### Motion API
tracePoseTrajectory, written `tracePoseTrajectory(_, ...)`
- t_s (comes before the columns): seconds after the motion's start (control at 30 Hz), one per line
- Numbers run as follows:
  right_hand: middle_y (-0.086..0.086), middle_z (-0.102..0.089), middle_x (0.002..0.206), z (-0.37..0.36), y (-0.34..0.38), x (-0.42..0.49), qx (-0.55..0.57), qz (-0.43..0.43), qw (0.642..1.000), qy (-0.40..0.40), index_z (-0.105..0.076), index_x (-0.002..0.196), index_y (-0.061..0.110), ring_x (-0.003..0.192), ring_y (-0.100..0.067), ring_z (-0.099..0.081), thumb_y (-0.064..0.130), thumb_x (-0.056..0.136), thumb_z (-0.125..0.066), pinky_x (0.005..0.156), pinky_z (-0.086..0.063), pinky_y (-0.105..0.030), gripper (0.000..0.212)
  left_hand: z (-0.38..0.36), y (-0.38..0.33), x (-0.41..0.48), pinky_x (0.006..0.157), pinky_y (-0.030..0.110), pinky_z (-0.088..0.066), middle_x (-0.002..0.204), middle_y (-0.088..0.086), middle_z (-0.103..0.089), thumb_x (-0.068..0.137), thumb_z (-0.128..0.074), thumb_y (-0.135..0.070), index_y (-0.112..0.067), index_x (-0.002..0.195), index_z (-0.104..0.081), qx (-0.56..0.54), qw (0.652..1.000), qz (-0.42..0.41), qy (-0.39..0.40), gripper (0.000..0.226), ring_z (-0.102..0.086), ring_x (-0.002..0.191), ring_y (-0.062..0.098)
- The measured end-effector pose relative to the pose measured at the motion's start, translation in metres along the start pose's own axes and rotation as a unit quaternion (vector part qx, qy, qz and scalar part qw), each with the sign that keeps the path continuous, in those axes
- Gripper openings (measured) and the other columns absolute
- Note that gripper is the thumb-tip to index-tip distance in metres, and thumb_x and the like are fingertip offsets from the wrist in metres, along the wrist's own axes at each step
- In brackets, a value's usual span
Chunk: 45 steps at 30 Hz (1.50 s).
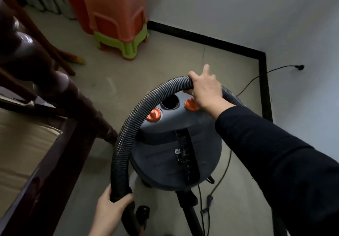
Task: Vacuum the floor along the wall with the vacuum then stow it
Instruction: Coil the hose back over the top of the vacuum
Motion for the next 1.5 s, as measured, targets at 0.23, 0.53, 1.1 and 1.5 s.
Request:
tracePoseTrajectory(0.23,-0.001,-0.054,0.125,-0.005,-0.017,0.008,0.104,0.044,0.993,0.046,-0.048,0.129,0.036,0.124,-0.026,-0.044,0.053,0.086,-0.062,0.108,-0.022,-0.063,0.048,-0.01,-0.011,0.026,0.066,0.035,-0.045,0.086,0.016,-0.067,0.081,-0.069,-0.002,-0.009,0.093,-0.063,0.03,0.999,0.012,-0.019,0.015,-0.063,0.078,0.028)
tracePoseTrajectory(0.53,-0.003,-0.028,0.158,-0.023,-0.002,-0.009,0.339,0.034,0.928,0.149,-0.046,0.143,0.032,0.145,-0.02,-0.021,0.014,0.081,-0.059,0.119,-0.014,-0.03,0.065,-0.023,-0.029,0.015,0.066,0.027,-0.047,0.072,-0.005,-0.073,0.073,-0.074,0.009,-0.014,0.087,-0.067,0.098,0.992,-0.054,0.061,0.028,-0.064,0.078,0.016)
tracePoseTrajectory(1.1,-0.008,-0.016,0.161,-0.028,0.017,-0.044,0.286,-0.037,0.948,0.132,-0.025,0.151,0.035,0.149,-0.02,-0.012,0.061,0.093,-0.04,0.116,-0.009,-0.059,0.066,-0.042,-0.035,-0.021,0.077,0.03,-0.049,0.091,-0.006,-0.067,0.085,-0.063,-0.045,-0.03,0.101,-0.049,0.317,0.932,-0.133,0.112,0.026,-0.062,0.086,0.008)
tracePoseTrajectory(1.5,-0.009,-0.017,0.161,-0.018,0.02,-0.081,0.331,-0.041,0.938,0.091,-0.028,0.151,0.031,0.148,-0.026,-0.015,0.051,0.095,-0.045,0.117,-0.018,-0.052,0.062,-0.056,-0.091,-0.033,0.087,0.04,-0.046,0.11,-0.003,-0.045,0.079,-0.059,-0.059,-0.022,0.123,-0.041,0.4,0.88,-0.255,-0.01,0.061,-0.049,0.109,0.021)
Point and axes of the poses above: each hand's wrist, its own x-axis towards the middle knuckle, its own z-axis out of the back of the hand, y = z × x, the point moved 4 cm from there along x, towards the middle knuckle
